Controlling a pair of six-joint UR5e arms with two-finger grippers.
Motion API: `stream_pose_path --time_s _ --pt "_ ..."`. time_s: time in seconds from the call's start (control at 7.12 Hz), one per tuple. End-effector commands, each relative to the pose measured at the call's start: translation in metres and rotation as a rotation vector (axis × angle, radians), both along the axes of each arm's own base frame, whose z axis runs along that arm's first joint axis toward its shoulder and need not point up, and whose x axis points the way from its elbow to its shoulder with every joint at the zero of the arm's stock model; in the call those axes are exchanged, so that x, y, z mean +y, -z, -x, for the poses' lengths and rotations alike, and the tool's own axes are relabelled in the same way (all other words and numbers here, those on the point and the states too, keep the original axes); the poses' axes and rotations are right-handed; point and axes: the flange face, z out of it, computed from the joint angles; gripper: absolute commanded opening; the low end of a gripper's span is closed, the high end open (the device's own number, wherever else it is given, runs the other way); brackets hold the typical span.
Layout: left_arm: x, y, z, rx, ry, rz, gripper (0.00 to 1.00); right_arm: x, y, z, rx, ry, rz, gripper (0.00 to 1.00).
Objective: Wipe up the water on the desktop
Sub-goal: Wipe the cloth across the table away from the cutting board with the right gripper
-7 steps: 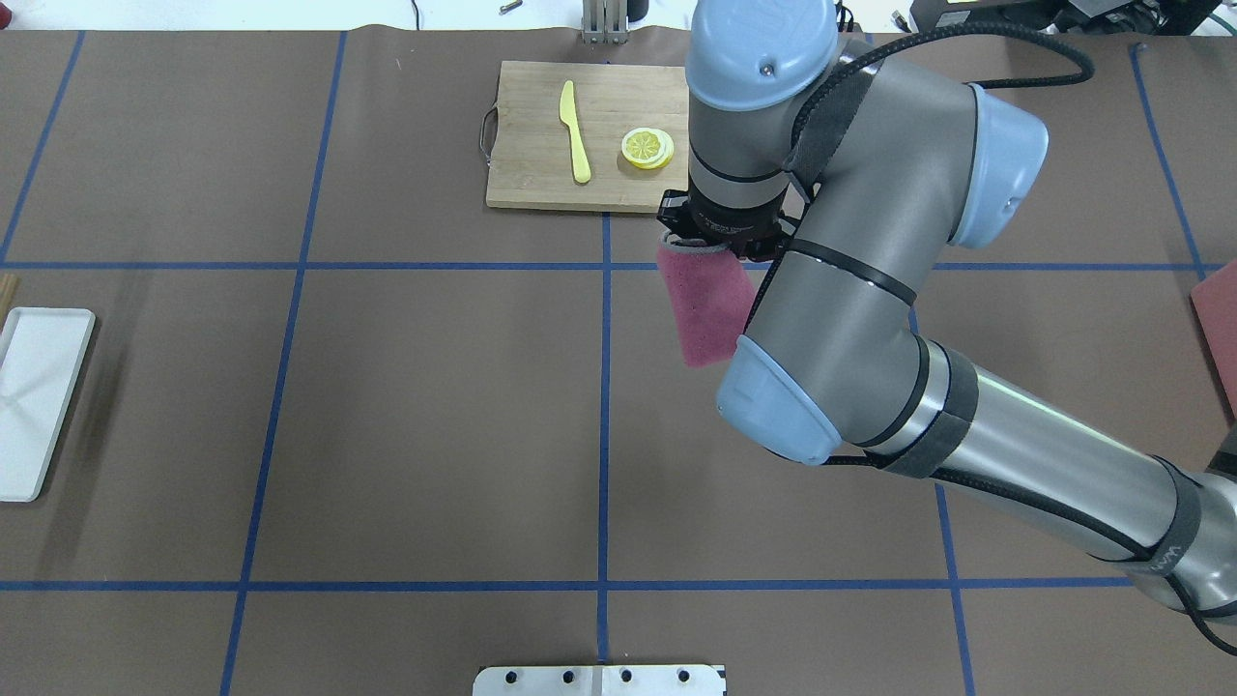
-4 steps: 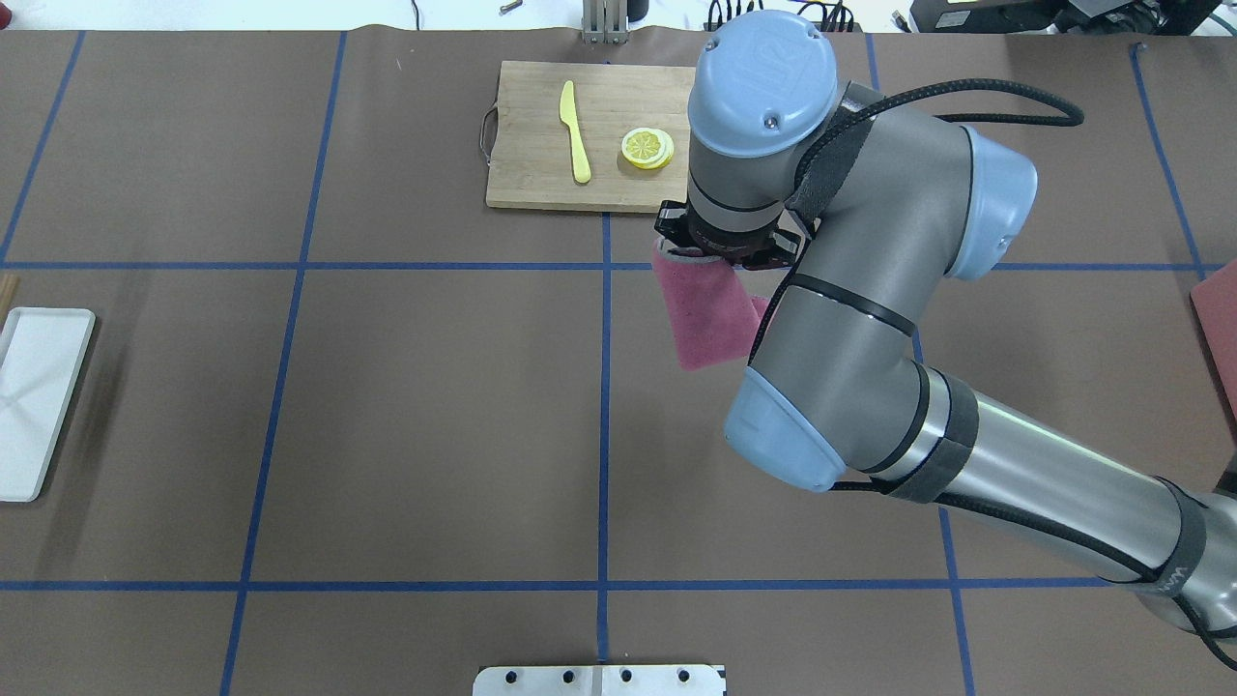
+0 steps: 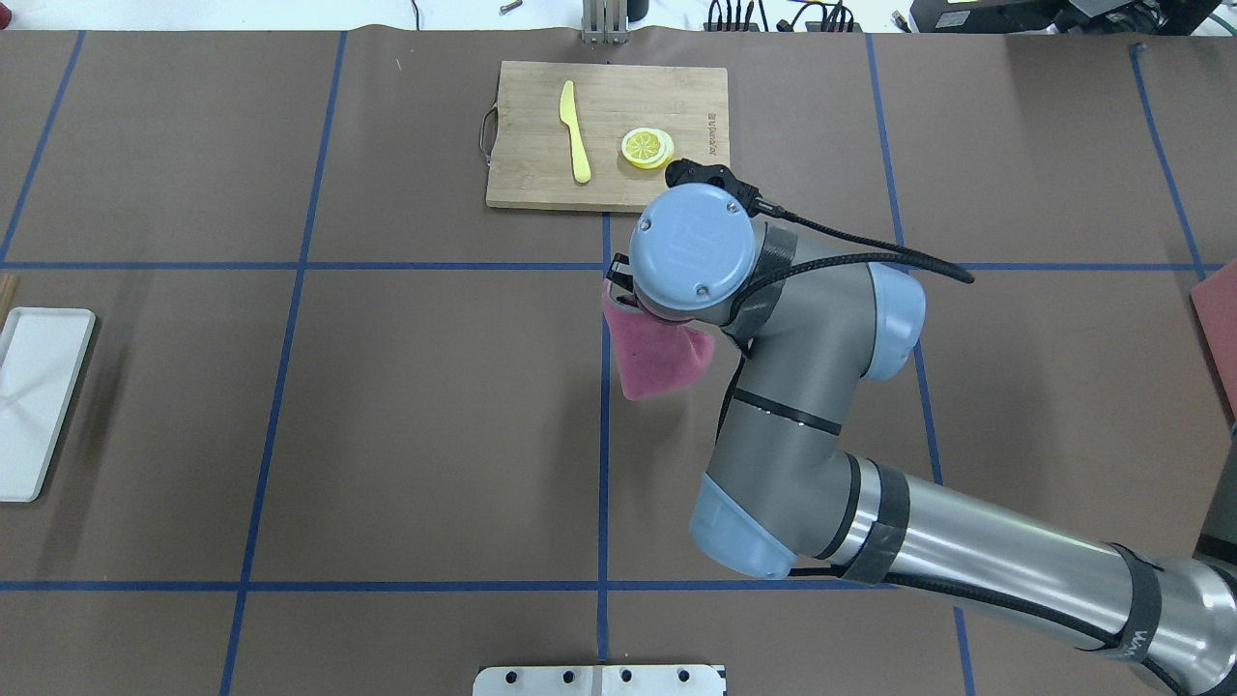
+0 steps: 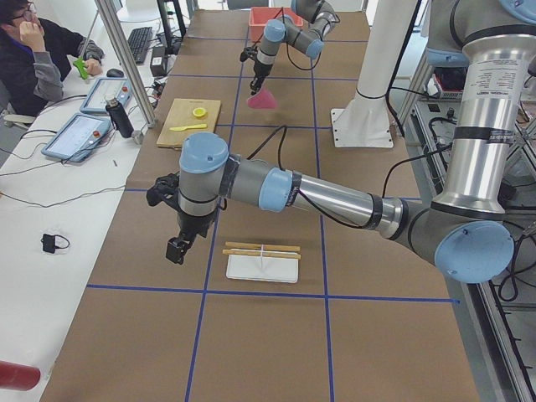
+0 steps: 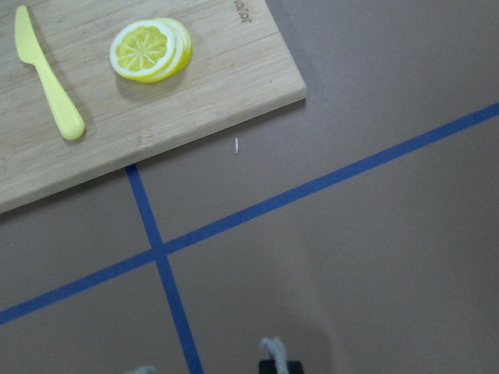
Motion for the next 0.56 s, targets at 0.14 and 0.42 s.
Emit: stream_pose_path --time_s 0.14,0.42 --pt "0.012 -0.014 -0.001 0.005 0.0 0.026 0.98 0.01 -0.08 0.025 0.119 -0.003 -0.029 0.0" --pt "0.013 -0.011 0.0 0.004 0.0 0.019 0.98 -0.007 -0.119 -0.012 0.207 0.063 -0.1 0.0"
